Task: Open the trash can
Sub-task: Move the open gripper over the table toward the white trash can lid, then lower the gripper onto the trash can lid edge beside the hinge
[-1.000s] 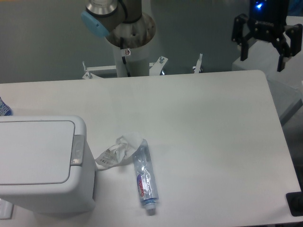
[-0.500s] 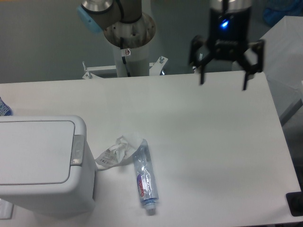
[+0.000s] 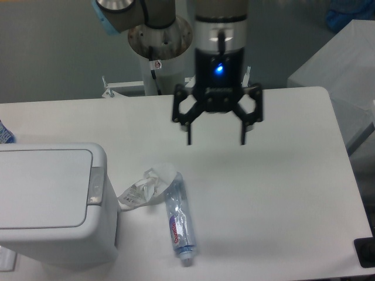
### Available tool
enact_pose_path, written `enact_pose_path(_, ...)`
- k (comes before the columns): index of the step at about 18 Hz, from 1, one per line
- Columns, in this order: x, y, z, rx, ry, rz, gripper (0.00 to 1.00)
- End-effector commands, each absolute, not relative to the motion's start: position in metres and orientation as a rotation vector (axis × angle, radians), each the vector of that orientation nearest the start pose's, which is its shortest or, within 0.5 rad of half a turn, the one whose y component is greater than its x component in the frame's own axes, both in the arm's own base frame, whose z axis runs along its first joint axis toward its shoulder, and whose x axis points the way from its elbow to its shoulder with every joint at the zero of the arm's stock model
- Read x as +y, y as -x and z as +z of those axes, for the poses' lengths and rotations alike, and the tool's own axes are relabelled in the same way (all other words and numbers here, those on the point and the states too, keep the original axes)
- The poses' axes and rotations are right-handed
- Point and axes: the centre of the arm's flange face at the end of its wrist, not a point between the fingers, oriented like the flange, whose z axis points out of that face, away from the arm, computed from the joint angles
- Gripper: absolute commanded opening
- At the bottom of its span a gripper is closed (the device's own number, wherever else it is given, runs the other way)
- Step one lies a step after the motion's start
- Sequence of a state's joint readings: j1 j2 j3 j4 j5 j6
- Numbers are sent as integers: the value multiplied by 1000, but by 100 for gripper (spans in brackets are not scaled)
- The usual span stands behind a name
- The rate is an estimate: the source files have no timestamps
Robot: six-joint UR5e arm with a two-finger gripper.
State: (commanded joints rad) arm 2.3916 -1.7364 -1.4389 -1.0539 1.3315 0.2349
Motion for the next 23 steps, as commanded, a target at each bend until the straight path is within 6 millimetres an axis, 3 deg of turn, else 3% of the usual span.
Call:
enact_pose_path(5, 534, 323, 521, -842, 2471, -15, 100)
enact_pose_path(17, 574, 287, 496, -870, 2481, -107, 100)
enact_pose_path(23, 581, 283, 489, -955, 2450, -171, 100)
